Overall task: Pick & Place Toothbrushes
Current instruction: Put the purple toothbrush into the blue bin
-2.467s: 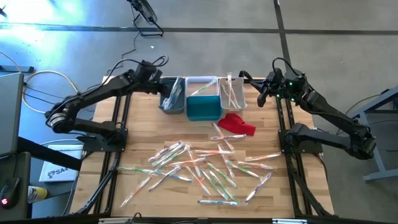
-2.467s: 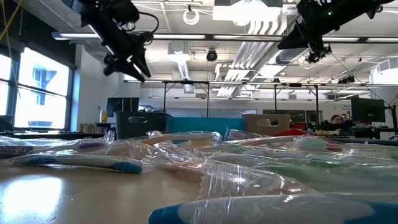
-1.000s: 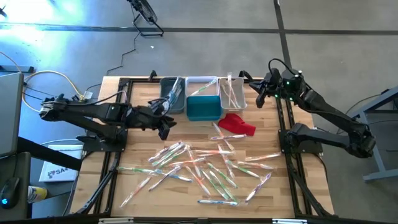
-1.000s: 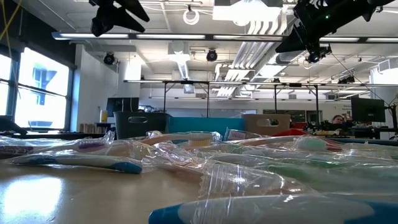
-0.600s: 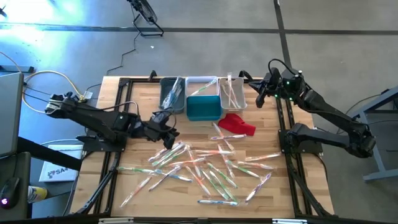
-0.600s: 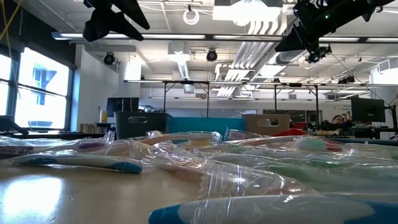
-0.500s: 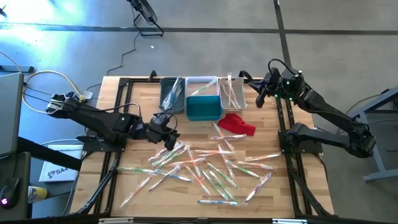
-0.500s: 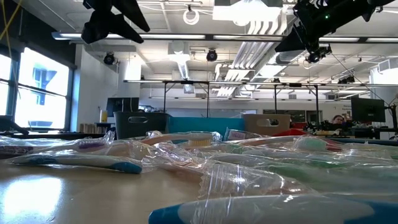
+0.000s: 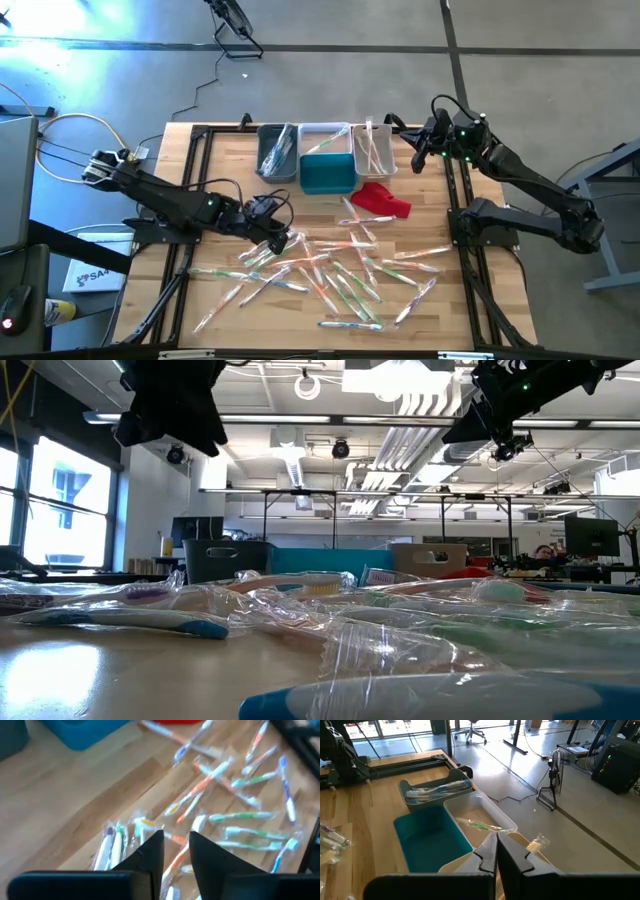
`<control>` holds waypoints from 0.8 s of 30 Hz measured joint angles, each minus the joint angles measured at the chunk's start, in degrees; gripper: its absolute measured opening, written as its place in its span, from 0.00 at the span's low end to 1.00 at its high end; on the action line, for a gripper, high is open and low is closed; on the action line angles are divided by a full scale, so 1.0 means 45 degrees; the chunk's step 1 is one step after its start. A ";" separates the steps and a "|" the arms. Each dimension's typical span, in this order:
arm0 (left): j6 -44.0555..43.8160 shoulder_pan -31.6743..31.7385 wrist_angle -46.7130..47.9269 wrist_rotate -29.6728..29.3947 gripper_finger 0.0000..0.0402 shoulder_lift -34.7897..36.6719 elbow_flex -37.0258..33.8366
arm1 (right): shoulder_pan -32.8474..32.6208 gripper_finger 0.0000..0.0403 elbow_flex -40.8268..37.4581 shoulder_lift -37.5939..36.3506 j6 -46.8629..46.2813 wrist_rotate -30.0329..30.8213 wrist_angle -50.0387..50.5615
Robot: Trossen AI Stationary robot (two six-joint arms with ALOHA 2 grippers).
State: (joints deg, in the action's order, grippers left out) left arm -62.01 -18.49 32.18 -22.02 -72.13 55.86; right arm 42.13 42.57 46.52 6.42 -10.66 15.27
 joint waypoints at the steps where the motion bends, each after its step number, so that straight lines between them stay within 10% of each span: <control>1: -0.0002 0.0018 -0.0080 0.0241 0.19 -0.0134 0.0000 | 0.0000 0.01 0.0000 0.0000 0.0000 0.0000 -0.0003; 24: -0.1079 0.0018 0.1654 0.3613 0.05 -0.1532 0.0000 | 0.0000 0.01 0.0000 0.0000 0.0646 0.0005 0.0363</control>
State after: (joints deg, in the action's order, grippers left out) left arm -66.87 -18.41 39.63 -5.76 -79.02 55.86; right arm 42.13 42.57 46.52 9.32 -10.63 16.90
